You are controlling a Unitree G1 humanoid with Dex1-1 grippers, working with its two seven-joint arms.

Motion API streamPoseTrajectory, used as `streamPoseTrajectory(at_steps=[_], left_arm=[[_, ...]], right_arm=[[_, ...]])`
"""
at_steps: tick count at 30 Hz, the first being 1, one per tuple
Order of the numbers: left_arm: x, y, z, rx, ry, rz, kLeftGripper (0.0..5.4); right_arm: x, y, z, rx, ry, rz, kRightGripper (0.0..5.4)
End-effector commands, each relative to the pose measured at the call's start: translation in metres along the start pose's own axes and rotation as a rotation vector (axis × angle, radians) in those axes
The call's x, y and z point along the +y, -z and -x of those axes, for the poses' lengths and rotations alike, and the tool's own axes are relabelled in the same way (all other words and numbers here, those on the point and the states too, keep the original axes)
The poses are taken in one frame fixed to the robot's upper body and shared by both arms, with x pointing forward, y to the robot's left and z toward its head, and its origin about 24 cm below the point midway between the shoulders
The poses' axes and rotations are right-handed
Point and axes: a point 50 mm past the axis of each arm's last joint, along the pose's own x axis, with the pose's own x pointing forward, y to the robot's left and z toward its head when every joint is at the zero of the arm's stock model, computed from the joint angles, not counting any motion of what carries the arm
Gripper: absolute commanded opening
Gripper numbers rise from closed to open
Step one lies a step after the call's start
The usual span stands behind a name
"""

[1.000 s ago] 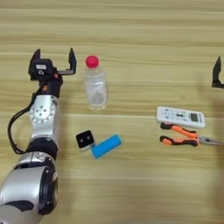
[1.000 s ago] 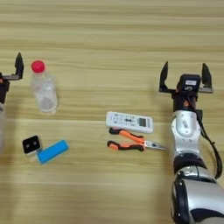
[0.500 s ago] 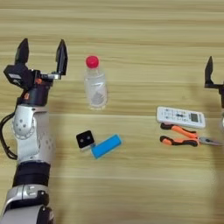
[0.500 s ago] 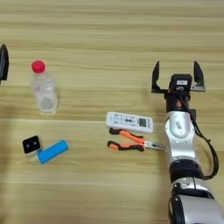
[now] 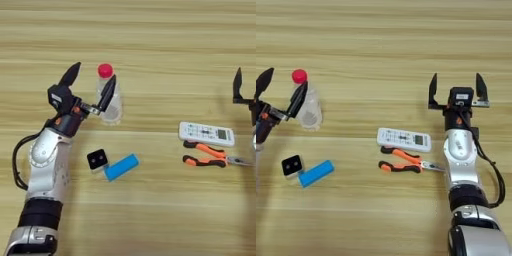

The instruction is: Move the objects on the table

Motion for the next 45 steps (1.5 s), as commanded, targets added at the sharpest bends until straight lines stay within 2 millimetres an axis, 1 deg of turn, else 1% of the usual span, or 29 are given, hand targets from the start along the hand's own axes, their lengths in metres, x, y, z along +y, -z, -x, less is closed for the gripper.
streamPoseTrajectory(at_steps=[1,8,19,26,36,42,45], left_arm=[[0.002,0.003,-0.002,0.036,0.001,-0.027,5.4],[-0.003,0.009,-0.004,0.08,0.03,-0.033,5.4],[-0.008,0.029,-0.004,0.222,0.051,0.007,5.4],[-0.006,0.035,-0.004,0.262,0.034,-0.002,5.4],[-0.008,0.049,-0.01,0.347,0.017,-0.008,5.4],[-0.007,0.052,-0.013,0.361,0.022,-0.007,5.4],[-0.007,0.052,-0.013,0.363,0.025,-0.008,5.12]], right_arm=[[0.002,-0.001,-0.001,0.002,-0.003,0.002,5.37],[0.003,-0.001,-0.002,0.001,-0.004,0.002,5.37],[0.005,-0.001,-0.005,0.001,-0.006,-0.003,5.37],[0.006,-0.001,-0.005,0.003,-0.006,-0.007,5.37],[0.008,-0.001,-0.007,0.004,-0.01,-0.003,5.37],[0.01,-0.001,-0.007,0.003,-0.012,-0.005,5.37],[0.01,-0.001,-0.007,0.004,-0.012,-0.004,5.4]])
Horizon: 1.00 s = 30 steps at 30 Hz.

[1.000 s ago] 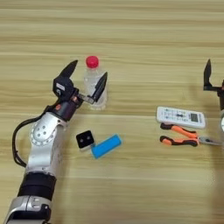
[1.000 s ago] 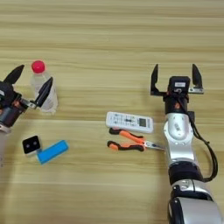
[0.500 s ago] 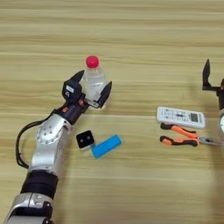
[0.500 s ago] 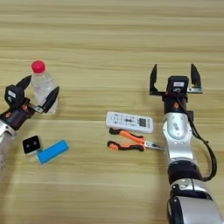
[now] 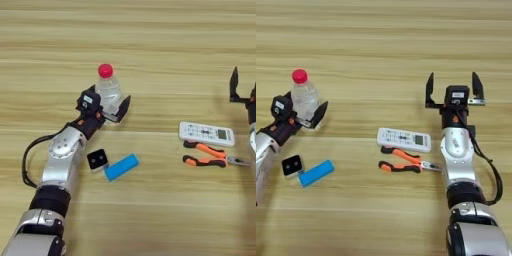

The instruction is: Move the objects on the table

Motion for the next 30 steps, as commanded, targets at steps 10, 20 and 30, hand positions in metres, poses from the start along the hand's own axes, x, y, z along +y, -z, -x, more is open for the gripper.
streamPoseTrajectory(at_steps=[10,20,30], left_arm=[[0.0005,0.0008,-0.0045,0.015,0.012,-0.011,4.21],[0.0011,0.0016,-0.0037,0.014,0.016,-0.017,3.35],[0.0011,-0.0024,-0.0031,-0.011,0.033,-0.033,3.13]], right_arm=[[0.0047,-0.0015,-0.0054,-0.003,-0.004,-0.005,5.4],[0.0063,-0.0014,-0.0053,-0.005,-0.006,-0.006,5.4],[0.0084,-0.0016,-0.005,-0.006,-0.008,-0.004,5.4]])
